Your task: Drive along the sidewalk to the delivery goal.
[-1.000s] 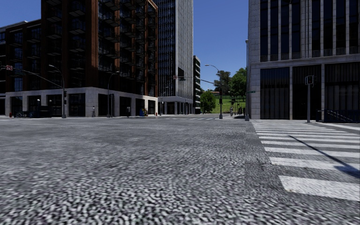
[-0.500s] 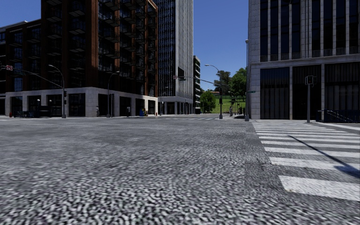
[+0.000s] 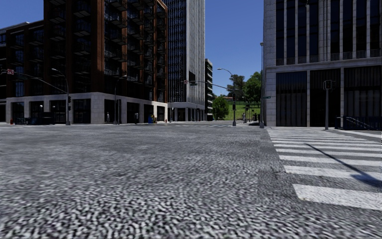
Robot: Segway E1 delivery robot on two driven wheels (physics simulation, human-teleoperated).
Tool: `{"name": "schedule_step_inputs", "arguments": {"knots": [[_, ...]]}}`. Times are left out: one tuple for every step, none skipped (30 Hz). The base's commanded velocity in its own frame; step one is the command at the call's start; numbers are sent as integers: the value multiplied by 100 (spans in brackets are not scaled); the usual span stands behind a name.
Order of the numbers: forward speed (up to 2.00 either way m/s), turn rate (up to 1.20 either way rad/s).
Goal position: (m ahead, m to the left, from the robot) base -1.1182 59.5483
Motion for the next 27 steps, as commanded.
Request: {"name": "schedule_step_inputs", "arguments": {"knots": [[-42, 0], [-42, 0], [-42, 0], [-42, 0], [-42, 0], [-42, 0], [-42, 0], [-42, 0], [-42, 0], [-42, 0], [-42, 0], [-42, 0], [-37, 0], [-35, 0], [-35, 0], [-35, 0], [-34, 0], [-34, 0], [-34, 0], [-34, 0], [-34, 2], [-34, 14], [-34, 20], [-34, 20], [-34, 28], [-34, 38], [-34, 38]]}}
